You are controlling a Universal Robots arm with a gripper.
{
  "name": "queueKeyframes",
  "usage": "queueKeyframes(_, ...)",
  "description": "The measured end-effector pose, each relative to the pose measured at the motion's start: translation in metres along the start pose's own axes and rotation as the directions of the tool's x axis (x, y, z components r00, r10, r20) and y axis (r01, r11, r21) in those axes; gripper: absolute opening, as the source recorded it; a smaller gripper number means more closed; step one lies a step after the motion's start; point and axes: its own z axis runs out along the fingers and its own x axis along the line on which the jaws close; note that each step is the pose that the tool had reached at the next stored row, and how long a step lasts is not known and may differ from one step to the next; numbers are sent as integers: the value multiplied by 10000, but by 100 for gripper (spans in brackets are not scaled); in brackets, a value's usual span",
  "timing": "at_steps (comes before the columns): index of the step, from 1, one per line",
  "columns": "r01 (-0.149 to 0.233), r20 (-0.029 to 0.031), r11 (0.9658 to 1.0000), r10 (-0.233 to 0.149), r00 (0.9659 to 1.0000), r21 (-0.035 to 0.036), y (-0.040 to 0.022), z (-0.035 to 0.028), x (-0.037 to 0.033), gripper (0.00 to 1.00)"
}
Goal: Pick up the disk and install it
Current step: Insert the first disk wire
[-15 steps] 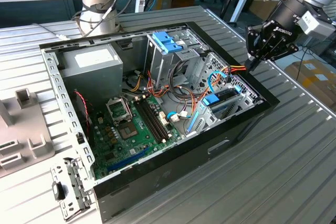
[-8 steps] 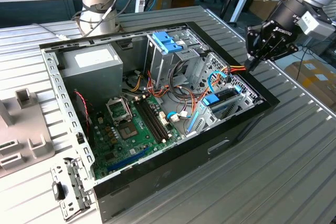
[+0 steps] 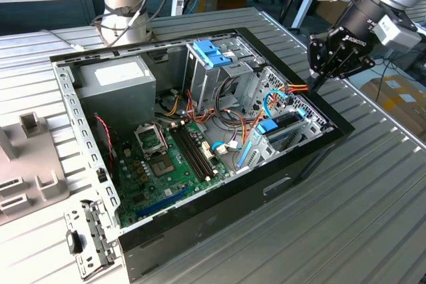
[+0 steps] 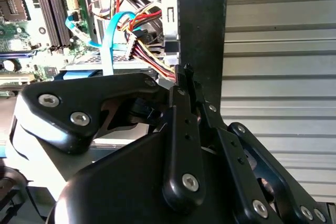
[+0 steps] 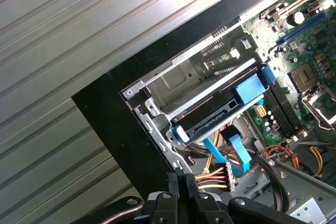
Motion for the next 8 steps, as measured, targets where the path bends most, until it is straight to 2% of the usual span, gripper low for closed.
queueKeyframes(8, 1, 0, 10000, -1, 10000, 0, 80, 14, -114, 17)
